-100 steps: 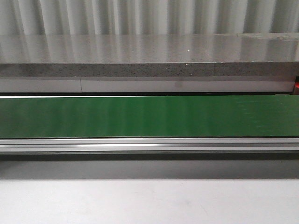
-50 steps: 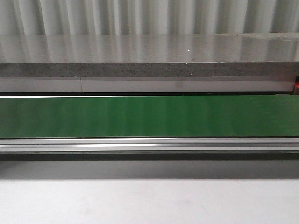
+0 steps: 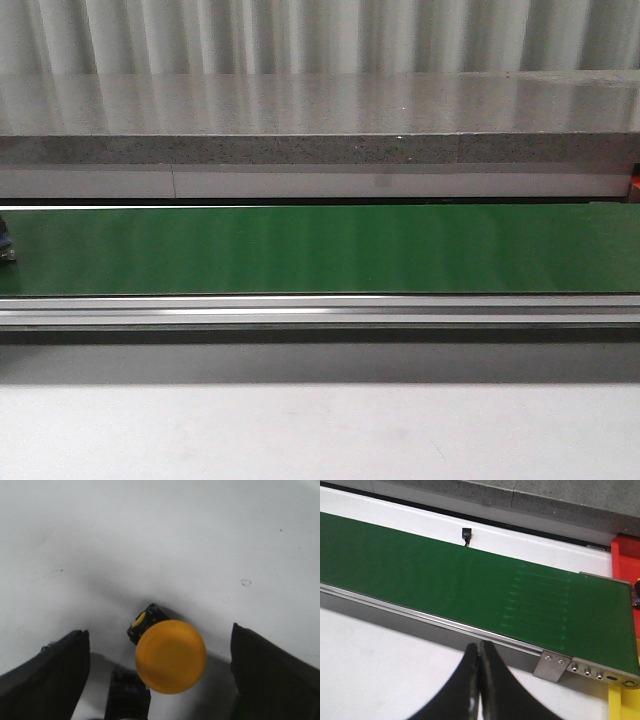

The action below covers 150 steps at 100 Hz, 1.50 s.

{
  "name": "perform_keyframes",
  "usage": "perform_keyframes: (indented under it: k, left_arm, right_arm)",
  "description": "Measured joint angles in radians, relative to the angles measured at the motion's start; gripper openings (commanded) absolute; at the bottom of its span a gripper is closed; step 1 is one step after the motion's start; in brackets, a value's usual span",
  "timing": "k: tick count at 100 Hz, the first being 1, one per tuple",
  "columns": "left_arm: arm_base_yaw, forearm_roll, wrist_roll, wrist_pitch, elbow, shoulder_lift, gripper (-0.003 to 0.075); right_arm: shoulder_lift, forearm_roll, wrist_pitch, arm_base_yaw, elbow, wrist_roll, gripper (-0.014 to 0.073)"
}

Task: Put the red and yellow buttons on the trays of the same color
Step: 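Grasp a yellow button from the pile with the left gripper, then lower the yellow button onto the belt's near end and release it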

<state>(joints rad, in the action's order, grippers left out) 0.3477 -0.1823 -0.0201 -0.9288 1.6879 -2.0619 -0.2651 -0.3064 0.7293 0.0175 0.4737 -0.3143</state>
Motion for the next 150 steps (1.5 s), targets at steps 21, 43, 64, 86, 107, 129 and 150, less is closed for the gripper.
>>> perform_keyframes:
  k: [21,43,64,86,107,129,150]
  left_arm:
    - [0.0,-0.002,0.0,0.0,0.007,-0.045,0.047]
    - [0.0,-0.002,0.0,0.009,0.011,-0.062,0.0279]
    - [-0.002,-0.002,-0.021,0.016,0.015,-0.062,0.0155]
    - [-0.028,-0.002,-0.046,0.017,0.015,-0.015,0.0148]
    - [-0.043,-0.002,-0.053,0.009,0.005,0.123,0.0148]
    - [-0.043,-0.002,-0.068,0.017,-0.144,0.301,0.0148]
    - [-0.045,-0.012,-0.073,0.085,-0.346,0.468,0.0148]
  right_arm:
    - [0.0,0.0,0.0,0.0,0.0,0.0,-0.006]
    - [0.0,0.0,0.0,0.0,0.0,0.0,-0.006]
    - [0.0,0.0,0.0,0.0,0.0,0.0,-0.006]
    - [0.0,0.0,0.0,0.0,0.0,0.0,-0.006]
    - [0.0,0.0,0.0,0.0,0.0,0.0,-0.006]
    - [0.0,0.0,0.0,0.0,0.0,0.0,-0.006]
    - [0.0,0.0,0.0,0.0,0.0,0.0,-0.006]
